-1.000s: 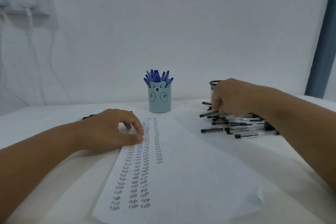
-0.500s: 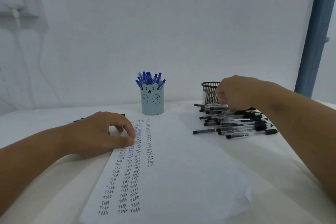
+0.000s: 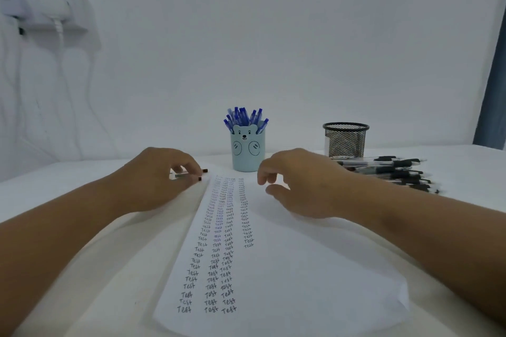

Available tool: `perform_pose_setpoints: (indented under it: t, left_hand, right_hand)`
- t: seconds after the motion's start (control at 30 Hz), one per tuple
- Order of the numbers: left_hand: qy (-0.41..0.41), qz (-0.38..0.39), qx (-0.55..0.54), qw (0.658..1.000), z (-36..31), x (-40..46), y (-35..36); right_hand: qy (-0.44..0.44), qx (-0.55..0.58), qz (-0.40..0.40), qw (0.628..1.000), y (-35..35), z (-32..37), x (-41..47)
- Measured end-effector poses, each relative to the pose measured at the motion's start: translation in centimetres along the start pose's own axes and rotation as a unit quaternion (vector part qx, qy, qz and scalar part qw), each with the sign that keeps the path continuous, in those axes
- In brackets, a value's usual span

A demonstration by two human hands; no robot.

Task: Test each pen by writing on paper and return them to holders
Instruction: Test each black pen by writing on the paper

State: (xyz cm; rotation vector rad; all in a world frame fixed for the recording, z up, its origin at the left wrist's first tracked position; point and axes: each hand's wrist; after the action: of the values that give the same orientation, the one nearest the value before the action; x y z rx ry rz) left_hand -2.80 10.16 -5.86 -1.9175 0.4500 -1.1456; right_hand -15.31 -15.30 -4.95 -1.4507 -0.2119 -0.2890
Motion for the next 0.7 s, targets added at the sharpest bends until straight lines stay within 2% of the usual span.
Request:
perform_pose_setpoints:
  t: [0.13, 0.2, 0.3, 0.37, 0.43, 0.47, 0.53, 0.6, 0.7]
  left_hand:
    - [-0.071, -0.004, 0.066, 0.995, 2.7, -0.3, -0.5]
    - [-0.093, 0.023, 0.081, 0.992, 3.6, -0.6, -0.8]
    - [-0.083, 0.083, 0.113, 0.987, 3.7, -0.9, -0.7]
    - [-0.081, 0.059, 0.104, 0.989, 3.6, -0.9, -0.5]
    - [-0.083, 0.0, 0.086, 0.993, 3.5, -0.9, -0.1]
    - [-0.086, 0.002, 0.109, 0.99, 3.5, -0.8, 0.1]
    - [-0.104, 0.078, 0.179, 0.975, 2.9, -0.8, 0.7]
    - [-0.121, 0.125, 0.178, 0.969, 2.4, -0.8, 1.1]
    - [-0.109, 0.075, 0.136, 0.982, 2.3, -0.7, 0.8]
  right_hand:
    - [-0.014, 0.013, 0.025, 1.0, 1.2, 0.4, -0.2]
    - [-0.014, 0.016, 0.032, 0.999, 1.5, 0.5, -0.2]
    - [-0.014, 0.023, 0.035, 0.999, 1.4, 0.6, -0.1]
    - [-0.014, 0.021, 0.039, 0.999, 1.4, 0.7, -0.1]
    - [-0.015, 0.021, 0.043, 0.999, 1.3, 0.7, -0.1]
    - [-0.016, 0.022, 0.043, 0.999, 1.4, 0.7, 0.0]
    - [-0.016, 0.023, 0.045, 0.999, 1.4, 0.7, 0.0]
    - [-0.016, 0.021, 0.045, 0.999, 1.4, 0.7, 0.0]
    - [-0.019, 0.018, 0.041, 0.999, 1.4, 0.7, 0.1]
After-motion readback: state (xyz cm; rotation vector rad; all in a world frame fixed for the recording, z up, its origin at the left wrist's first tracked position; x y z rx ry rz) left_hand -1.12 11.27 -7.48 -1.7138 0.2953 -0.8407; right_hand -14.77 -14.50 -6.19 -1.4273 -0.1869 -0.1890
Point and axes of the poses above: each hand's wrist, its own x-axis towards the middle knuckle, its own y-axis out of the palm, z = x × y, and after that the axes turned 14 degrees about y, right-handed
